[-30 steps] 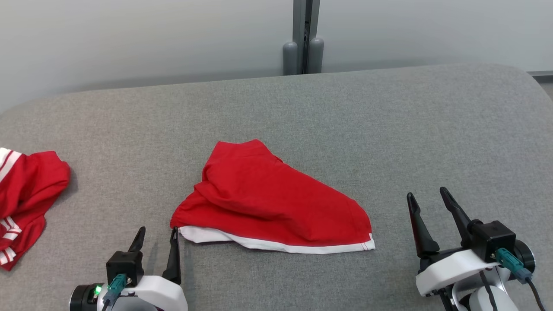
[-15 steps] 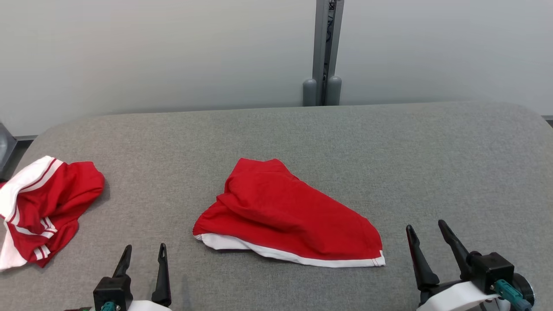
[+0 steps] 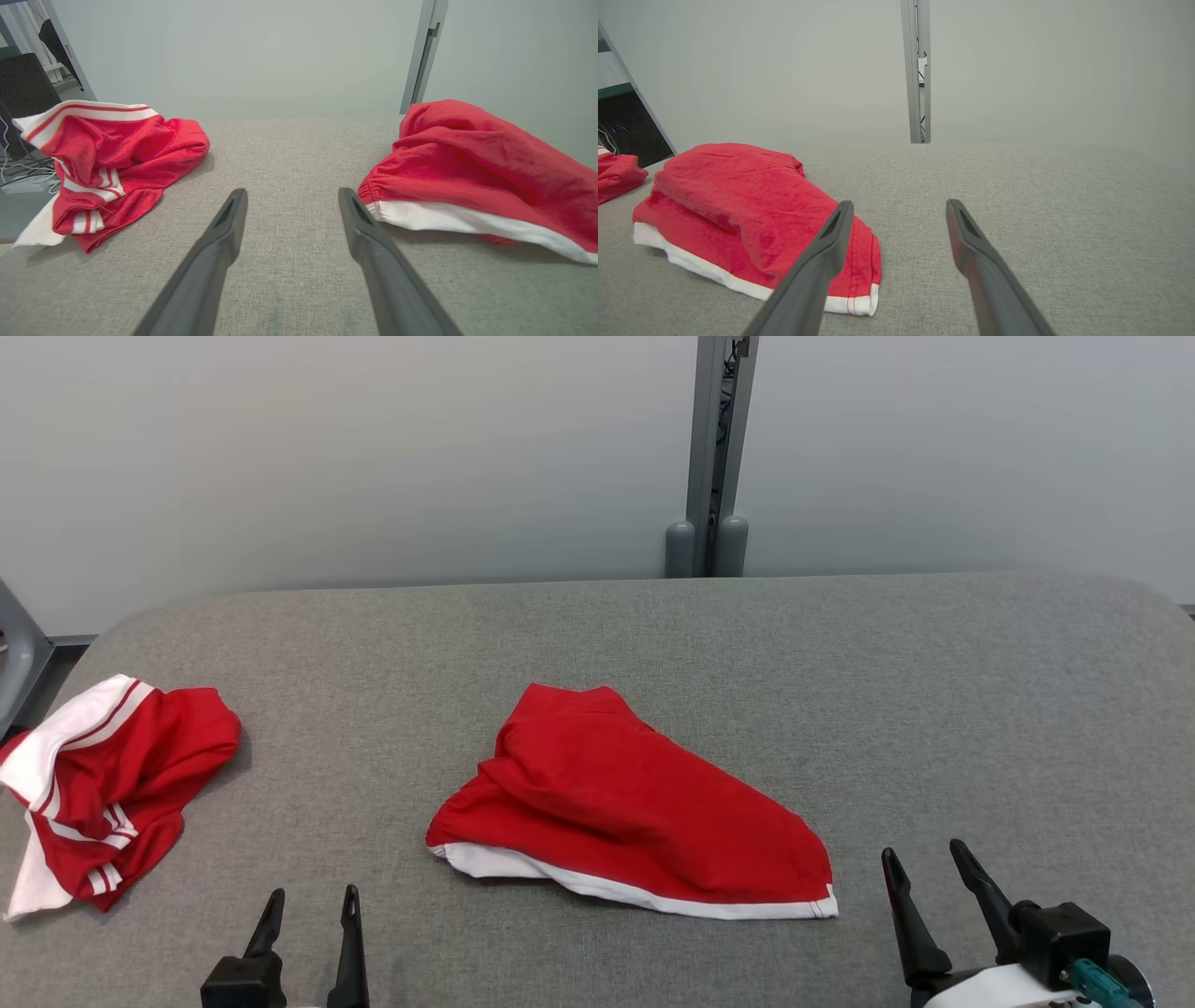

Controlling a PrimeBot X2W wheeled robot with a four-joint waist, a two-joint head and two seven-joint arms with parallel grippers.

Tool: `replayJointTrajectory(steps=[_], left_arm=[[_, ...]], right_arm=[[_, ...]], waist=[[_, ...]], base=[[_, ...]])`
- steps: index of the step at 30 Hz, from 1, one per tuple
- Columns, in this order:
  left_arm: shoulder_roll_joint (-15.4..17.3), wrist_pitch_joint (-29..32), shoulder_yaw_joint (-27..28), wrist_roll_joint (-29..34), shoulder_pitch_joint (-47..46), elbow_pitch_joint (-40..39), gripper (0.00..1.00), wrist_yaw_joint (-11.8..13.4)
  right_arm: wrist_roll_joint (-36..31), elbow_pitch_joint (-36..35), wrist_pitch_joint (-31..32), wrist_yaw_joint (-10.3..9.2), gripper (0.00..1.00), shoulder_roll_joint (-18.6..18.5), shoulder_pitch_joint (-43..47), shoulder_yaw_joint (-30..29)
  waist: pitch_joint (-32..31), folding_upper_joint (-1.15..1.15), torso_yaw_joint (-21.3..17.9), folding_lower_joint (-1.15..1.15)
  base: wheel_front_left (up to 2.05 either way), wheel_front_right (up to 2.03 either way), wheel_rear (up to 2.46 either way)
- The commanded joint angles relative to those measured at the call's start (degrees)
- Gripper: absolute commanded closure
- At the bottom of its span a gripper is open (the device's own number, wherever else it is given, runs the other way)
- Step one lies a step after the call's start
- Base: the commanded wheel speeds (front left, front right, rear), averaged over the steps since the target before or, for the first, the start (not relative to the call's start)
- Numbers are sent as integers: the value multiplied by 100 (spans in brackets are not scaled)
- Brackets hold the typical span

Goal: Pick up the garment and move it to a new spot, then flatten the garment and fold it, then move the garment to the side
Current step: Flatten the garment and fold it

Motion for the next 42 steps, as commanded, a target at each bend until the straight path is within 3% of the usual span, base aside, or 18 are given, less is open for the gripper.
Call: replayJointTrajectory(steps=[1, 14, 36, 37, 38, 39, 40, 42], left_arm=[[24, -10, -24, -38, -8, -14, 0, -9], [25, -10, -545, -339, -512, 297, 0, -263], [24, -10, -806, -475, -1074, 373, 0, -282], [24, -10, -811, -487, -1070, 374, 0, -277], [24, -10, -815, -494, -1072, 374, 0, -277], [24, -10, -823, -492, -1077, 372, 0, -278], [24, -10, -834, -494, -1086, 374, 0, -285], [24, -10, -855, -517, -1100, 384, 0, -304]], right_arm=[[17, 22, -29, -2, 0, -26, 33, 9], [-77, 568, -29, -2, 0, -27, -308, 346], [-183, 1374, 1, 0, 2, -22, -693, 833], [-177, 1387, 5, 0, 49, -21, -665, 863], [-169, 1389, 5, 1, 60, -30, -647, 888], [-147, 1386, 5, 1, 93, -40, -633, 907], [-122, 1379, 5, 0, 100, -51, -626, 920], [-74, 1312, 5, -3, 100, -116, -639, 857]], waist=[[16, 0, -2, 0], [685, 0, -12, 0], [1357, 0, 89, 0], [1359, 0, 86, 0], [1363, 0, 81, 0], [1365, 0, 73, 0], [1367, 0, 65, 0], [1378, 0, 42, 0]], base=[[0, 0, 0], [0, 0, 0], [0, 0, 0], [0, 0, 0], [0, 0, 0], [0, 0, 0], [0, 0, 0], [0, 0, 0]])
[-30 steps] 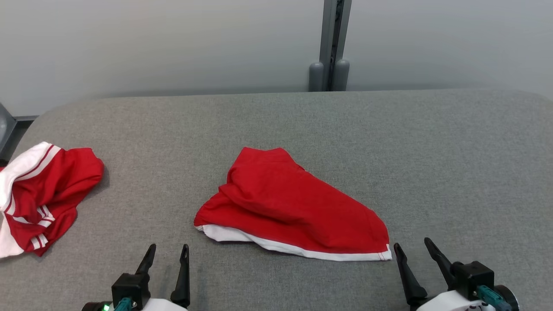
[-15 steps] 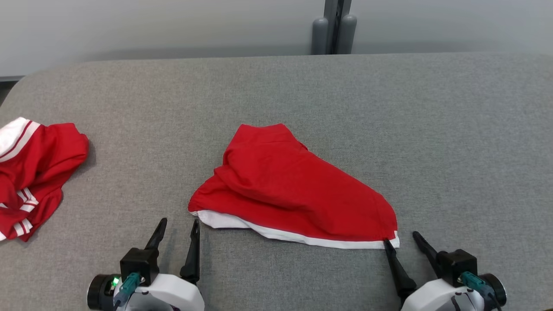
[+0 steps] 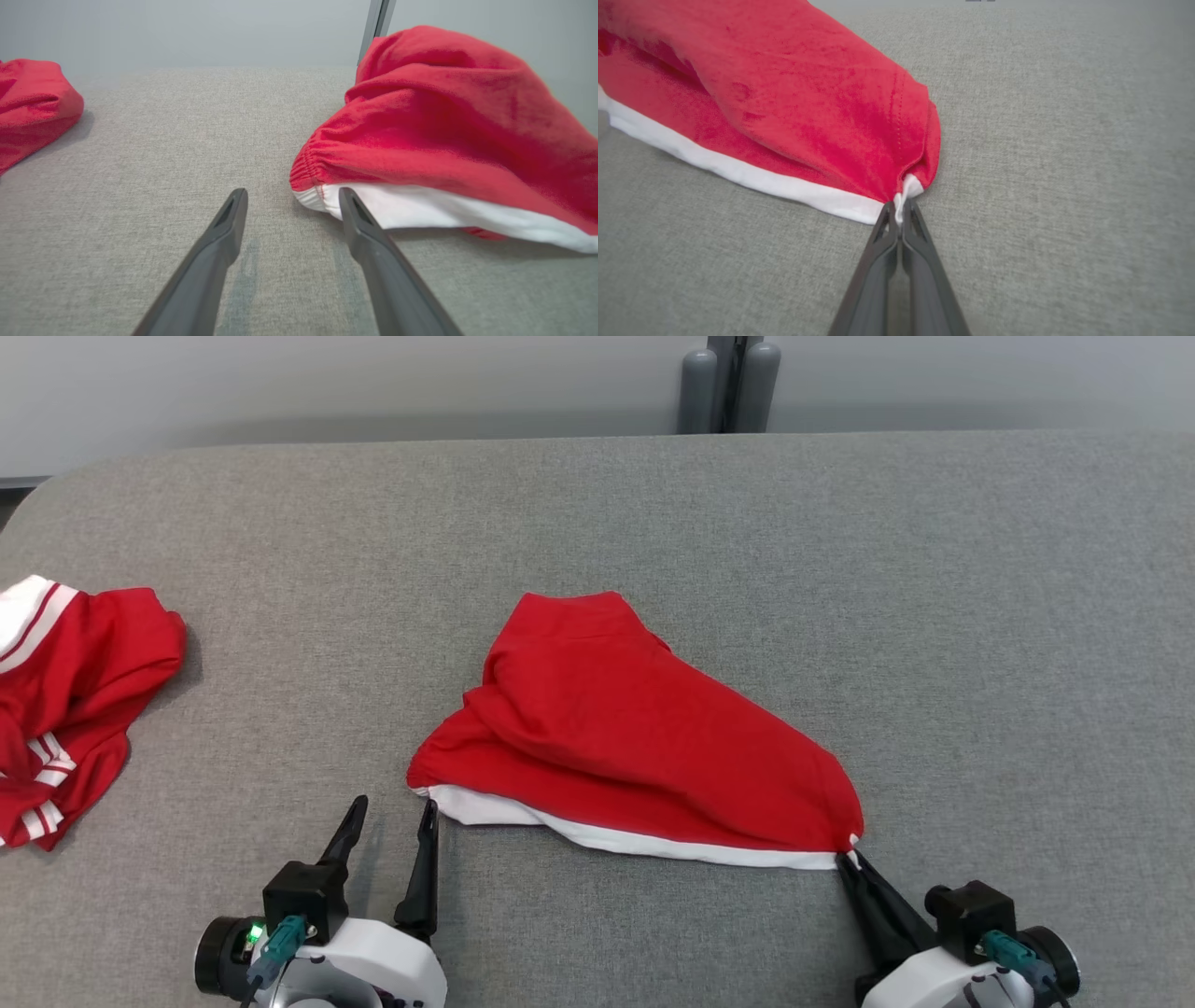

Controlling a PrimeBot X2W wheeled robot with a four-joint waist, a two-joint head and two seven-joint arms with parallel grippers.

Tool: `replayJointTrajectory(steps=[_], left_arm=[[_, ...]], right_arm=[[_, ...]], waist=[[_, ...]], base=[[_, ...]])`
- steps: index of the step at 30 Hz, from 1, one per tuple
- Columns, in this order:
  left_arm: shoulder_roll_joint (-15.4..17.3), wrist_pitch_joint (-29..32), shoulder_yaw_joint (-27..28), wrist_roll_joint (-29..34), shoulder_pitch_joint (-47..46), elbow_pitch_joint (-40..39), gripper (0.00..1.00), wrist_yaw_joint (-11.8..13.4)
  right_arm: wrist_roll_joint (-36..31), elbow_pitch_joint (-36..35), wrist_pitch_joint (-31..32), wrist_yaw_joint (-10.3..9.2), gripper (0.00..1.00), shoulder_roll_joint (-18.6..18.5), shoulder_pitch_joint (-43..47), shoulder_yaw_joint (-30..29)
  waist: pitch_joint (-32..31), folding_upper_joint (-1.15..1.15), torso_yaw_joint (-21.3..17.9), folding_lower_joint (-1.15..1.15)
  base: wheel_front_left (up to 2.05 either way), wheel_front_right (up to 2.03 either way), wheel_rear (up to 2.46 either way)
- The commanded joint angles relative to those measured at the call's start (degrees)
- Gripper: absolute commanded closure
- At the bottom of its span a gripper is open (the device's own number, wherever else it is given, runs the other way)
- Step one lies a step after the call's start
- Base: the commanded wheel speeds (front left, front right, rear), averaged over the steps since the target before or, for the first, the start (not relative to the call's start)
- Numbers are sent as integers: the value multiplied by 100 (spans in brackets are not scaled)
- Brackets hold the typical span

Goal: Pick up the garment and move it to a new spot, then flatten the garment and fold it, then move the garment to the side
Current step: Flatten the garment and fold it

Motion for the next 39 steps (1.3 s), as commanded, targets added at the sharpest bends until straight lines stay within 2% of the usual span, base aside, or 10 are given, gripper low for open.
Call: replayJointTrajectory(steps=[1, 13, 26, 27, 28, 29, 30, 39], left_arm=[[23, -10, -9, -45, -105, 1, 0, -42], [25, -10, -275, -260, -203, 247, 0, -326], [23, -10, -457, -350, -277, 217, 0, -593], [25, -10, -475, -354, -267, 230, 10, -602], [25, -10, -480, -362, -263, 244, 45, -603], [25, -10, -485, -369, -262, 256, 75, -610], [25, -10, -487, -375, -263, 262, 100, -615], [26, -10, -346, -271, -252, -51, 100, -659]], right_arm=[[33, 35, 48, -15, 100, -116, 68, -80], [-57, -271, 28, -8, 100, -194, -114, -485], [-94, -317, 27, -8, 100, -196, -298, -527], [-97, -318, 27, -8, 100, -189, -324, -526], [-97, -321, 27, -8, 100, -187, -327, -525], [-97, -323, 27, -8, 100, -184, -332, -525], [-95, -328, 27, -8, 100, -181, -340, -526], [45, -639, 27, -8, 100, -163, -403, -627]], waist=[[8, 0, -17, 0], [123, 0, -195, 0], [214, 0, -279, 0], [216, 0, -283, 0], [217, 0, -285, 0], [219, 0, -286, 0], [217, 0, -286, 0], [127, 0, -249, 0]], base=[[0, 0, 0], [0, 0, 0], [0, 0, 0], [0, 0, 0], [0, 0, 0], [0, 0, 0], [0, 0, 0], [0, 0, 0]])
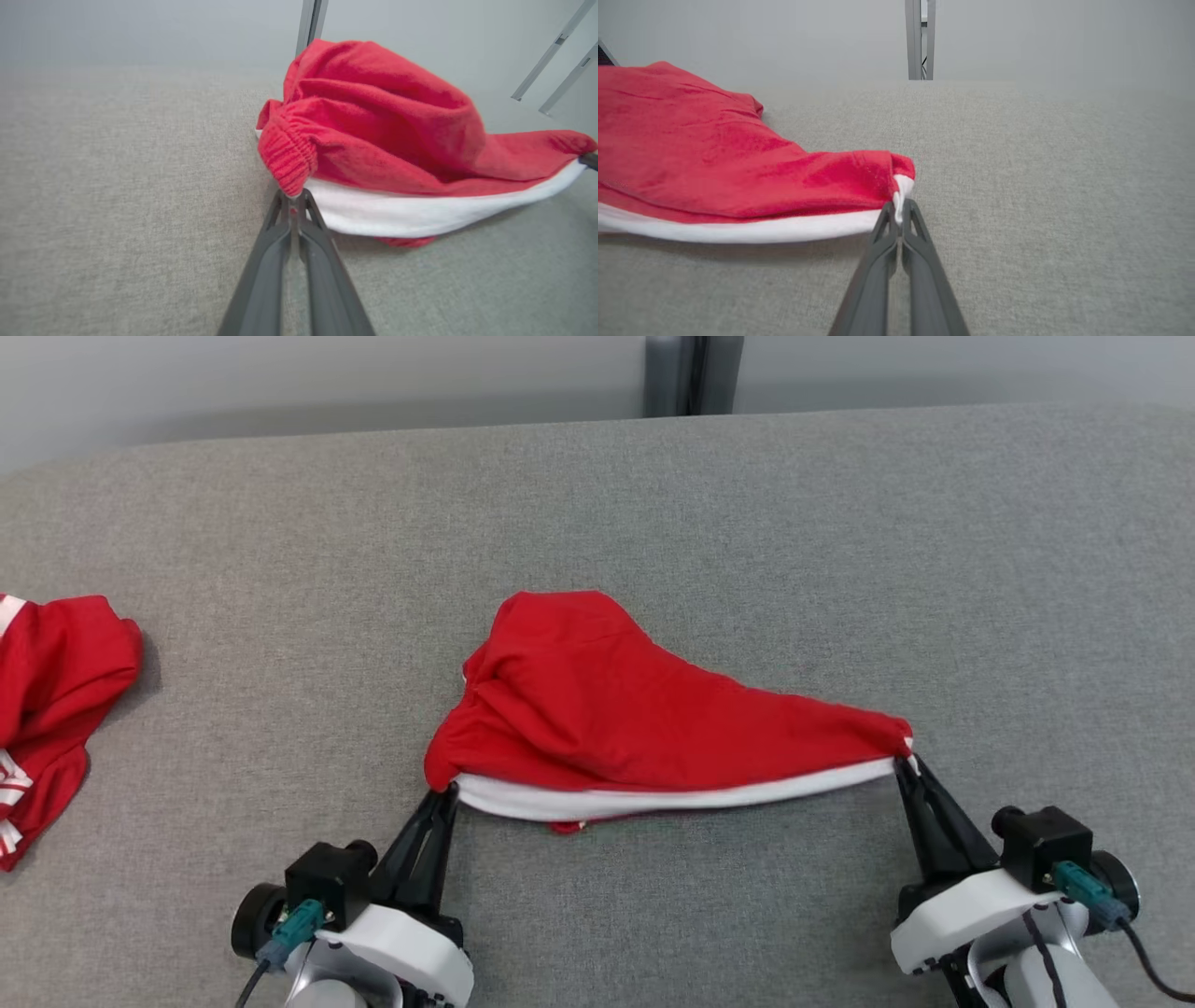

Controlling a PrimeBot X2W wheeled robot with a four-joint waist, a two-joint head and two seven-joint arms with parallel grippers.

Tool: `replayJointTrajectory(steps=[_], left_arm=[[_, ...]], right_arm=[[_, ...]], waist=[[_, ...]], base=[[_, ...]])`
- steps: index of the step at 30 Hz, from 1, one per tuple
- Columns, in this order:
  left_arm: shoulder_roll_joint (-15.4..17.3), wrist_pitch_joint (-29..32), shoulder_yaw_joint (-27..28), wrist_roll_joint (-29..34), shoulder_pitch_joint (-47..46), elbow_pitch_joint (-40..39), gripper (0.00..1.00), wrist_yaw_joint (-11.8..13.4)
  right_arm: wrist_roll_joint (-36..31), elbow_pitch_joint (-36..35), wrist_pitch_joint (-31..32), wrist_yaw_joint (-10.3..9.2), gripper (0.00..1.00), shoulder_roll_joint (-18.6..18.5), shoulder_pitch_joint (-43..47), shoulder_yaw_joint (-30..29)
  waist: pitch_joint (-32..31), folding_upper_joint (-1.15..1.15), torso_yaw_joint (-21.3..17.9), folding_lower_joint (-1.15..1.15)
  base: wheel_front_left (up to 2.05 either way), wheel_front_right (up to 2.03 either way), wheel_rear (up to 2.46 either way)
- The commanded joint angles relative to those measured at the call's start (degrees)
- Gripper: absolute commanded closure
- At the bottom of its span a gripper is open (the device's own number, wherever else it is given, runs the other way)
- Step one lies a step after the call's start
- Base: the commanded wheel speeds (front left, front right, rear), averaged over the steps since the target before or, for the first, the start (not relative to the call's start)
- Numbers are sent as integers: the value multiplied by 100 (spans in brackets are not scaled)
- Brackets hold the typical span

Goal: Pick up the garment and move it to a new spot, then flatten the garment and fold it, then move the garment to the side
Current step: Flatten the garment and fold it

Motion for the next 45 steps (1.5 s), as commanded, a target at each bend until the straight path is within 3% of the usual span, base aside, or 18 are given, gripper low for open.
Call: replayJointTrajectory(steps=[1, 10, 21, 27, 34, 39, 45], left_arm=[[31, -10, 94, 40, -72, -142, 100, -26], [161, -11, 475, 502, -687, -824, 100, -162], [1098, -6, 141, 462, -2508, -495, 100, -204], [1434, 21, -182, 254, -3512, -84, 100, -203], [1598, 22, -443, 356, -5108, 708, 100, -201], [1618, 7, -350, 563, -6404, 1145, 100, -89], [1541, 2, -188, 572, -6870, 1245, 100, -42]], right_arm=[[80, -119, 0, -4, 100, -23, -79, -52], [502, -858, 1, -3, 100, -30, -724, 82], [899, -1197, 1, -3, 100, -369, -2205, 292], [849, -956, 1, -3, 100, -579, -3273, 386], [449, 23, 0, -4, 100, -699, -5070, 395], [-112, 479, 0, -17, 100, -791, -6449, -120], [-518, 653, 1, -24, 100, -742, -7181, -516]], waist=[[-72, 0, 8, 0], [-804, 0, 34, 0], [-1287, 0, 87, 0], [-609, 0, 103, 0], [639, 0, 116, 0], [1342, 0, 153, 0], [1709, 0, 187, 0]], base=[[0, 0, 0], [0, 0, 0], [0, 0, 0], [0, 0, 0], [0, 0, 0], [0, 0, 0], [0, 0, 0]])
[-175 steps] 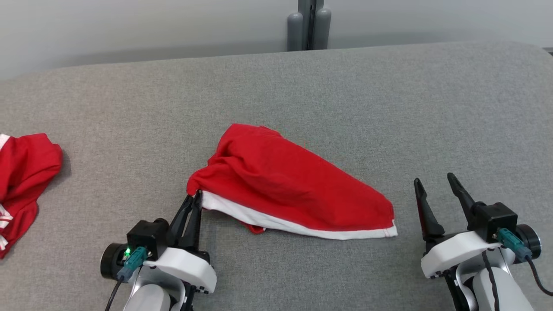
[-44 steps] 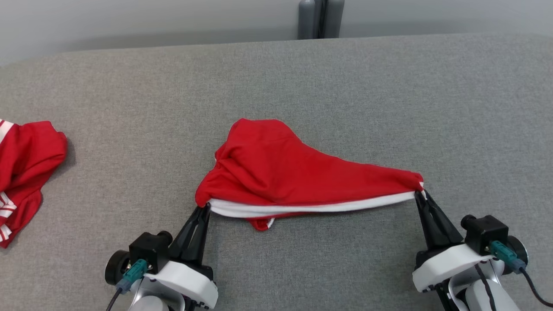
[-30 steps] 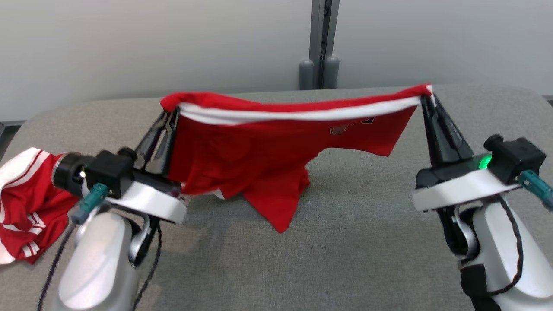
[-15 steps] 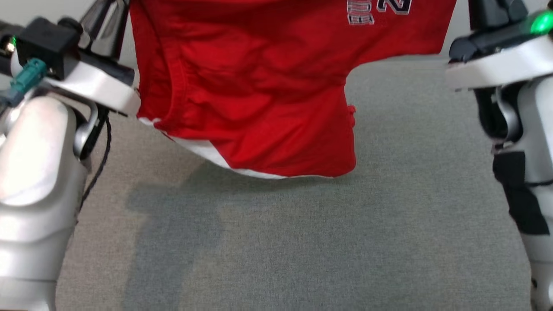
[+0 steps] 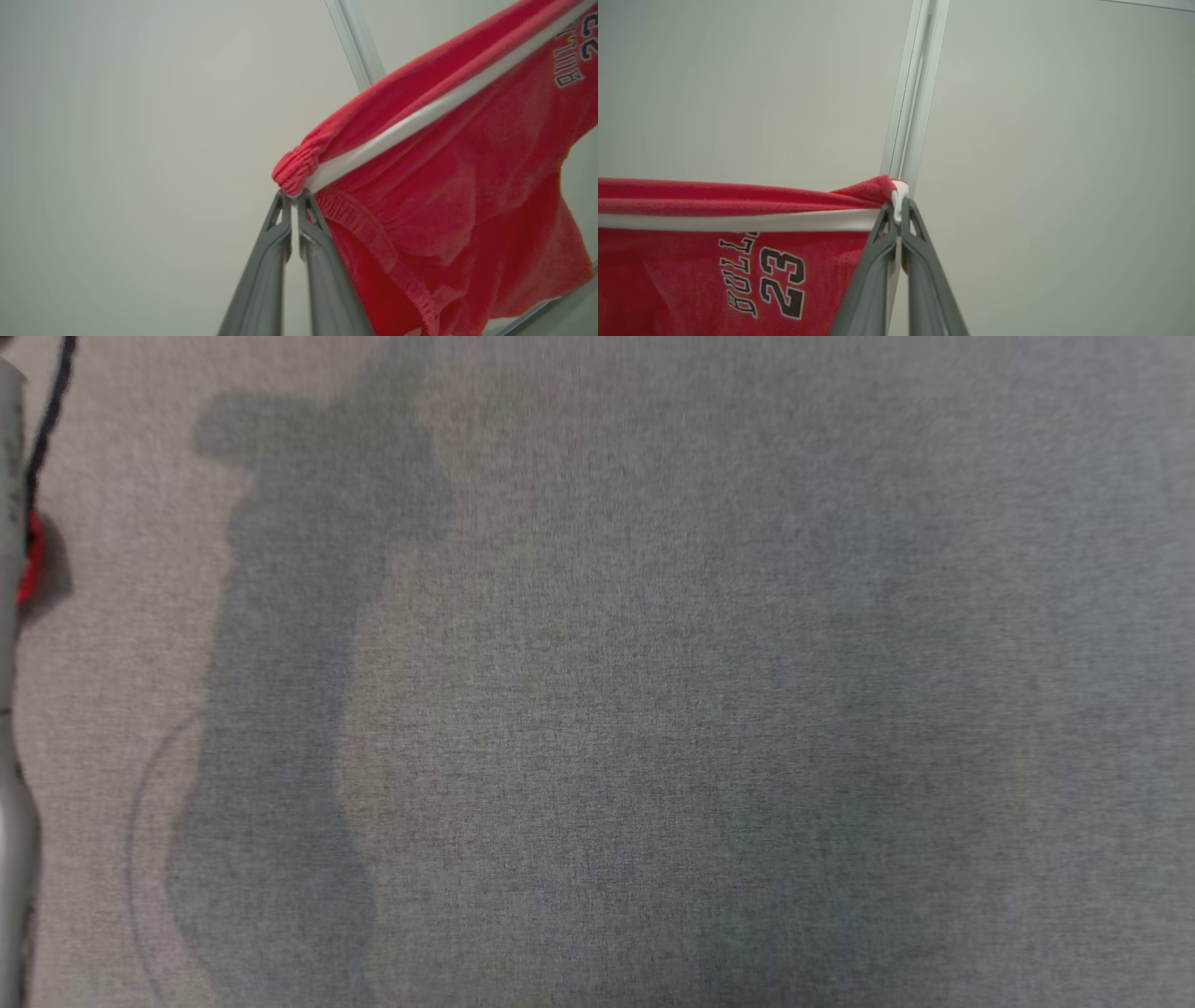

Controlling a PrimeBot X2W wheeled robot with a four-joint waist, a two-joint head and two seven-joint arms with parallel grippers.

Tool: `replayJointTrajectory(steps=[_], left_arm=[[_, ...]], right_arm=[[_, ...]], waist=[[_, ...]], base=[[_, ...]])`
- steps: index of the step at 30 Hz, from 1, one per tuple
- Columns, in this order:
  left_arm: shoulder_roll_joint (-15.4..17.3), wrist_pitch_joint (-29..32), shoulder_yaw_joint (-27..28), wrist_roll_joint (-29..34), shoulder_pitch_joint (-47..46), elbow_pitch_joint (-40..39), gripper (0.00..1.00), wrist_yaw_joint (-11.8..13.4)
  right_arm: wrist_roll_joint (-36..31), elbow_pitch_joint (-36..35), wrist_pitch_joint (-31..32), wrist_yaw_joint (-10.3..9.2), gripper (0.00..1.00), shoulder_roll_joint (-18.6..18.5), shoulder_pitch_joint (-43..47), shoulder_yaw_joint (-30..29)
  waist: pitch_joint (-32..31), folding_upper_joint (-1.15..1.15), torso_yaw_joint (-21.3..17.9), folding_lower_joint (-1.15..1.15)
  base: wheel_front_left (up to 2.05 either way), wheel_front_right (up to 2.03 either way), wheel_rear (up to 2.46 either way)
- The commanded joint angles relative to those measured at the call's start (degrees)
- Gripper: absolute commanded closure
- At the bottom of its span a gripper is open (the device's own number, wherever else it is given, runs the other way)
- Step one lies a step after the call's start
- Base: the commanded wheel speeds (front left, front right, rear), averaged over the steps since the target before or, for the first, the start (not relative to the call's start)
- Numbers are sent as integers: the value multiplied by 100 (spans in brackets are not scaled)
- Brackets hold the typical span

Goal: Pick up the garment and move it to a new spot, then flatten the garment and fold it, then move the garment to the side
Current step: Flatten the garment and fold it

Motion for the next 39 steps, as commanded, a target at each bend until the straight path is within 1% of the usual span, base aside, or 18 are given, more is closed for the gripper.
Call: replayJointTrajectory(steps=[1, 4, 6, 9, 13, 18, 26, 31, 33, 34, 37, 39], left_arm=[[75, 14, 103, -57, 145, 117, 100, 53], [-79, 9, 124, -159, 553, 252, 100, 7], [-215, 8, 204, -287, 947, 350, 100, -4], [-431, 8, 109, -315, 1757, 465, 100, -40], [-652, 7, 163, -410, 2781, 580, 100, -61], [-905, 10, 238, -440, 3900, 622, 100, -77], [-1143, 28, 522, -317, 5422, 552, 100, -81], [-1167, 28, 503, -150, 6142, 366, 100, -87], [-1187, 27, 627, -204, 6422, 308, 100, -87], [-1207, 21, 746, -242, 6712, 246, 100, -83], [-1253, 13, 830, -202, 7176, 163, 100, -83], [-1271, 12, 841, -197, 7329, 149, 100, -83]], right_arm=[[-6, 56, 1, -49, 100, -59, 58, -118], [41, 131, 0, -49, 100, 52, 518, 31], [228, 88, 1, -49, 100, 110, 936, 42], [539, -155, -3, -48, 100, 194, 1845, 37], [885, -471, -4, -47, 100, 228, 3167, 58], [1193, -594, -5, -41, 100, 245, 4620, 215], [1422, -572, -5, -42, 100, 326, 6242, 264], [1401, -508, -5, -41, 100, 374, 6968, 315], [1435, -481, -5, -42, 100, 395, 7238, 295], [1422, -431, -5, -42, 100, 399, 7507, 370], [1412, -373, -4, -42, 100, 385, 7901, 512], [1431, -362, -5, -42, 100, 378, 8038, 550]], waist=[[280, 0, 28, 0], [376, 0, -14, 0], [385, 0, -44, 0], [319, 0, -88, 0], [209, 0, -160, 0], [-58, 0, -226, 0], [-760, 0, -239, 0], [-1396, 0, -247, 0], [-1662, 0, -253, 0], [-1930, 0, -264, 0], [-2311, 0, -272, 0], [-2429, 0, -267, 0]], base=[[0, 0, 0], [0, 0, 0], [0, 0, 0], [0, 0, 0], [0, 0, 0], [0, 0, 0], [0, 0, 0], [0, 0, 0], [0, 0, 0], [0, 0, 0], [0, 0, 0], [0, 0, 0]])
